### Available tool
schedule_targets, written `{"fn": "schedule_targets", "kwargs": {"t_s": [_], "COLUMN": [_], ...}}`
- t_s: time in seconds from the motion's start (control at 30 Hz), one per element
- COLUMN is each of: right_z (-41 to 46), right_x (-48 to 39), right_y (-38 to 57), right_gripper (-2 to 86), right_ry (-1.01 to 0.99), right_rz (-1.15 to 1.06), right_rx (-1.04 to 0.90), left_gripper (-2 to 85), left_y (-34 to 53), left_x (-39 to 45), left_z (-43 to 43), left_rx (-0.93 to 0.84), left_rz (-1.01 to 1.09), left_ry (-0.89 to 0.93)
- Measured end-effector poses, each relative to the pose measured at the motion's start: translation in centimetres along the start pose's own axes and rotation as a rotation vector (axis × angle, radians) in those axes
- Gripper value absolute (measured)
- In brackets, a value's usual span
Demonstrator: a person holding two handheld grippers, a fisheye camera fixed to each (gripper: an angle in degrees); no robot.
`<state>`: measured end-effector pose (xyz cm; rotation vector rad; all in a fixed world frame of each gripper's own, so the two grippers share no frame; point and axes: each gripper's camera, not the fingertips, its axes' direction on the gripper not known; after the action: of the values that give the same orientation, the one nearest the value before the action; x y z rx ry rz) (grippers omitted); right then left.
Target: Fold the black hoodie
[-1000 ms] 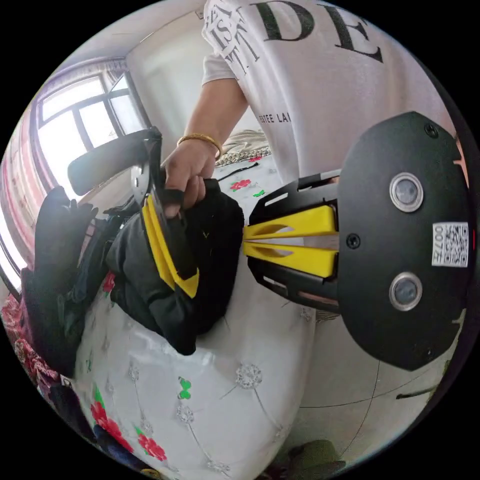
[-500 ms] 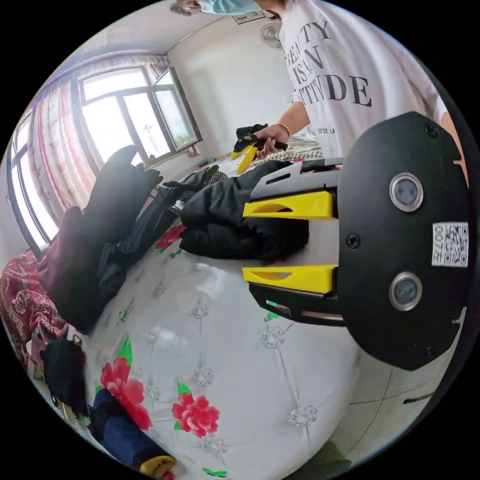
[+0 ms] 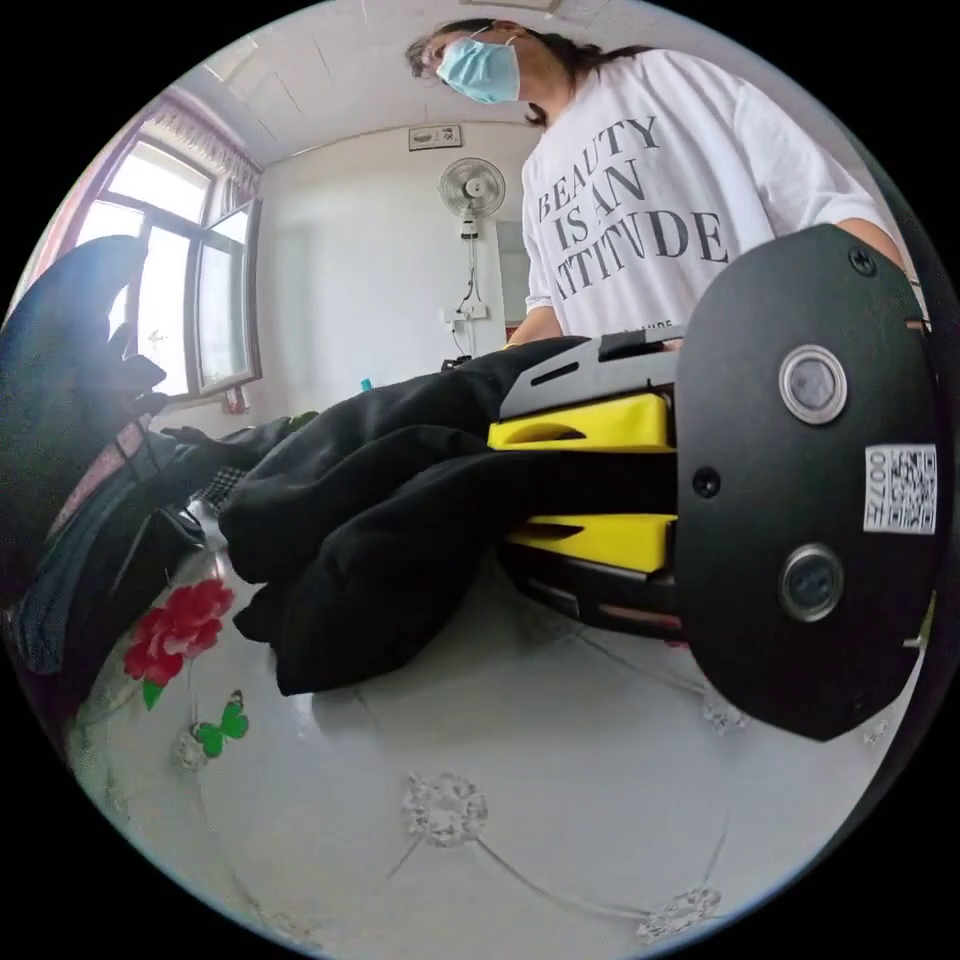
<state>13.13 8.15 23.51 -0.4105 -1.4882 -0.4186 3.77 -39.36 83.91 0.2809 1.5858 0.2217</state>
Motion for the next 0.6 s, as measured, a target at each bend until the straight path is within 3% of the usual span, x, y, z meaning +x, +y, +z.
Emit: {"fn": "schedule_targets", "kwargs": {"t_s": [0.13,0.37,0.43,0.5,0.6], "right_z": [-6.7,-23.1,-26.4,-29.8,-30.9], "right_x": [-8.8,-28.6,-31.0,-30.8,-24.4], "right_y": [-0.1,-2.6,-4.7,-9.0,-16.4], "right_gripper": [8.7,8.9,9.3,9.6,9.9], "right_ry": [0.022,0.147,0.192,0.263,0.5], "right_rz": [-0.192,-0.604,-0.645,-0.585,-0.37], "right_rx": [0.047,0.331,0.415,0.557,0.655], "left_gripper": [9.1,9.6,10.5,11.0,7.9], "left_y": [-4.0,-24.1,-29.4,-35.2,-38.8], "left_x": [7.3,23.2,26.2,26.8,20.7], "left_z": [3.1,11.7,14.7,19.6,25.7], "left_rx": [0.039,0.047,0.076,0.131,0.173], "left_rz": [0.159,0.587,0.641,0.639,0.431], "left_ry": [0.004,-0.036,-0.145,-0.411,-0.779]}}
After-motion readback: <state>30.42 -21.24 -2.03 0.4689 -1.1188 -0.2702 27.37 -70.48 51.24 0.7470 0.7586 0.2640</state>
